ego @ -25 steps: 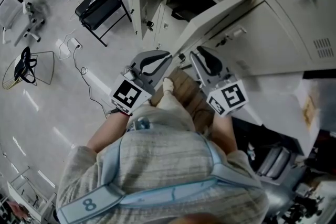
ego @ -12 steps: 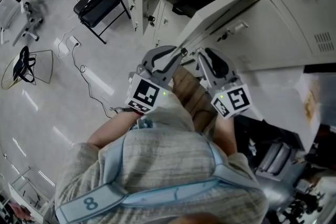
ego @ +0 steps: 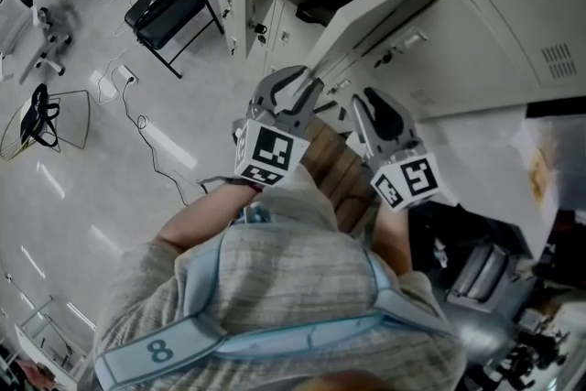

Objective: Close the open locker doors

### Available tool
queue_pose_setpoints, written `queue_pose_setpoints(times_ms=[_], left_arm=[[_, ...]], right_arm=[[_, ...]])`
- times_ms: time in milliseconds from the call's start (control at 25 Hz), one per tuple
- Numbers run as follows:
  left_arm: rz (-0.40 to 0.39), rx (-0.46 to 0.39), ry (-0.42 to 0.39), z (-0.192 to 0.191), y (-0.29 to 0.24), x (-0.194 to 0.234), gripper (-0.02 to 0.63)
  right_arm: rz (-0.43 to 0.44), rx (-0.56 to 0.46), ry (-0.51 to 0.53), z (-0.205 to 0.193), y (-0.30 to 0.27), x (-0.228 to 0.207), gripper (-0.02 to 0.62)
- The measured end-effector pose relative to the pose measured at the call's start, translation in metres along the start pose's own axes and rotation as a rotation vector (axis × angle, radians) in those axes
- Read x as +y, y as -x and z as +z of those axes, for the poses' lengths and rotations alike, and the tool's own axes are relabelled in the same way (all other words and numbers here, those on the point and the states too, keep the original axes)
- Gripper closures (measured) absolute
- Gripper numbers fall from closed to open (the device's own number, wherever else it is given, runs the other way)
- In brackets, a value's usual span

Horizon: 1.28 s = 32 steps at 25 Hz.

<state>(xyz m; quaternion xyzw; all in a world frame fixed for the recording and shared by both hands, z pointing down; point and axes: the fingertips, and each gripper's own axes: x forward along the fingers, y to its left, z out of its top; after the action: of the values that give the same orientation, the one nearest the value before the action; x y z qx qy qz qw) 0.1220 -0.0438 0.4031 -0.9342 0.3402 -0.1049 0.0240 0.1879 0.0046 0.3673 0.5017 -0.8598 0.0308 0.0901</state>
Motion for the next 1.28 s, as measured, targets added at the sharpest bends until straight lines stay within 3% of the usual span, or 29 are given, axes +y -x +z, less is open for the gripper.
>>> queue_pose_setpoints(times_ms=[360,920,1280], left_arm=[[0.054,-0.005,0.022,0.001,-0.006,0.011,0.512],[0.148,0.006,0.039,0.000,-0.017,0.061,0.512],[0.170,0.002,0.058,-0.001,-0.022,0.078,0.512]], right_arm=[[0.010,0.002,-0.023,-0.004,-0.001,-0.001,0.527],[0.057,0.006,-0.034,-0.002,-0.025,-0.009,0.528],[0.104,0.007,-0.018,0.009,-0.051,-0.010,0.528]])
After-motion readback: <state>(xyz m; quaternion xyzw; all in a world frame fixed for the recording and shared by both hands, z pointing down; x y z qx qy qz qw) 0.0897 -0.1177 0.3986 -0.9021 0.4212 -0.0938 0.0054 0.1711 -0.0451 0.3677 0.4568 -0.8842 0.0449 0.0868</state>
